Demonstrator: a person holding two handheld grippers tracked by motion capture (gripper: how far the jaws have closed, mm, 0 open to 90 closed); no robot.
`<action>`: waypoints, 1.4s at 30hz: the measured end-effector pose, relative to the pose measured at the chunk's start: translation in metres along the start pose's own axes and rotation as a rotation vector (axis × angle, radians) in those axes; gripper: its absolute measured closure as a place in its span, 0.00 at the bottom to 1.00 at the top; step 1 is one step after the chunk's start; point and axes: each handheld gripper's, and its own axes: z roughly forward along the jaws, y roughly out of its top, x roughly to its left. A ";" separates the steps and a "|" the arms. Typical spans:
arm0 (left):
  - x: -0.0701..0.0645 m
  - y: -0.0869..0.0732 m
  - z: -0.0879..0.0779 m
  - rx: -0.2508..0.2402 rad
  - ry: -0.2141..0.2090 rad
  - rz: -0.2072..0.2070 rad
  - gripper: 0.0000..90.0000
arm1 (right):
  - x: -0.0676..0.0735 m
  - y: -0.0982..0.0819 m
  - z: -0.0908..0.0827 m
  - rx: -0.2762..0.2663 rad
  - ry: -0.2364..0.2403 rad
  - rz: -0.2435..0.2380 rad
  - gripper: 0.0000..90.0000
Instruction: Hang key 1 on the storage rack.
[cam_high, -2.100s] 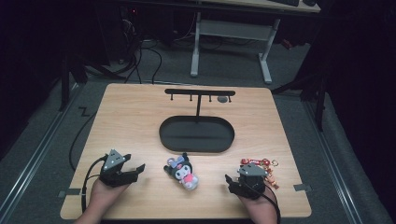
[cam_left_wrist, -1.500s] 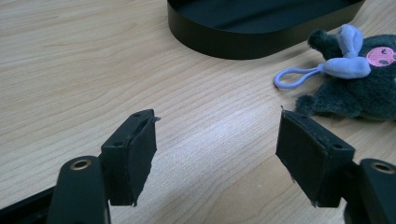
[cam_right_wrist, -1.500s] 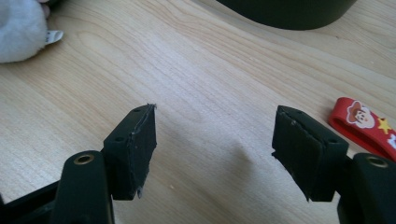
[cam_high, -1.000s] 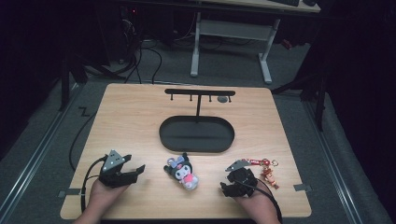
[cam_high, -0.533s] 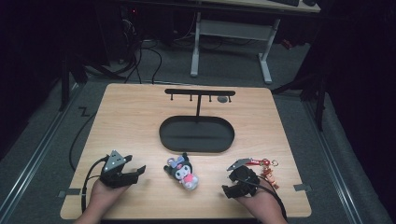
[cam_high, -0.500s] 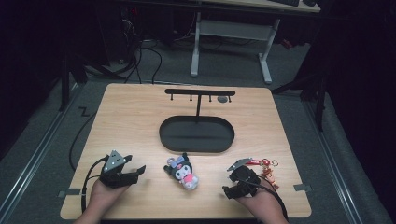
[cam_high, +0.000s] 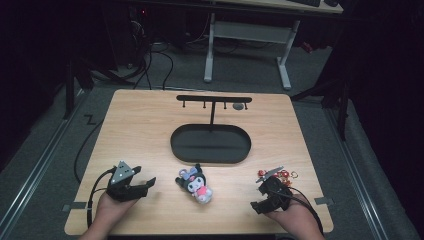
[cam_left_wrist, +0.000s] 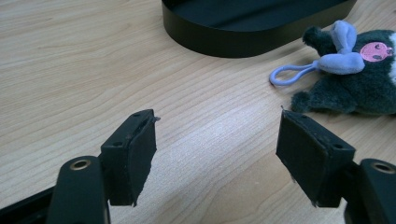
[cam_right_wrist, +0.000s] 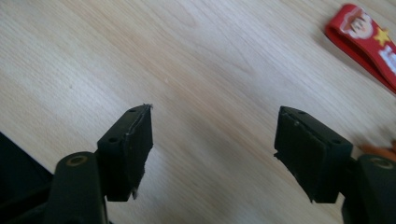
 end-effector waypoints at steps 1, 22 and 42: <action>0.000 0.000 0.000 -0.003 -0.001 -0.002 0.32 | -0.001 -0.001 -0.002 0.006 -0.005 0.009 0.32; -0.004 -0.001 0.004 0.020 -0.014 0.018 0.32 | -0.056 -0.041 -0.025 0.056 -0.066 0.127 0.40; -0.002 -0.002 0.003 0.023 -0.021 0.021 0.32 | -0.080 -0.022 0.000 0.114 -0.112 0.171 0.53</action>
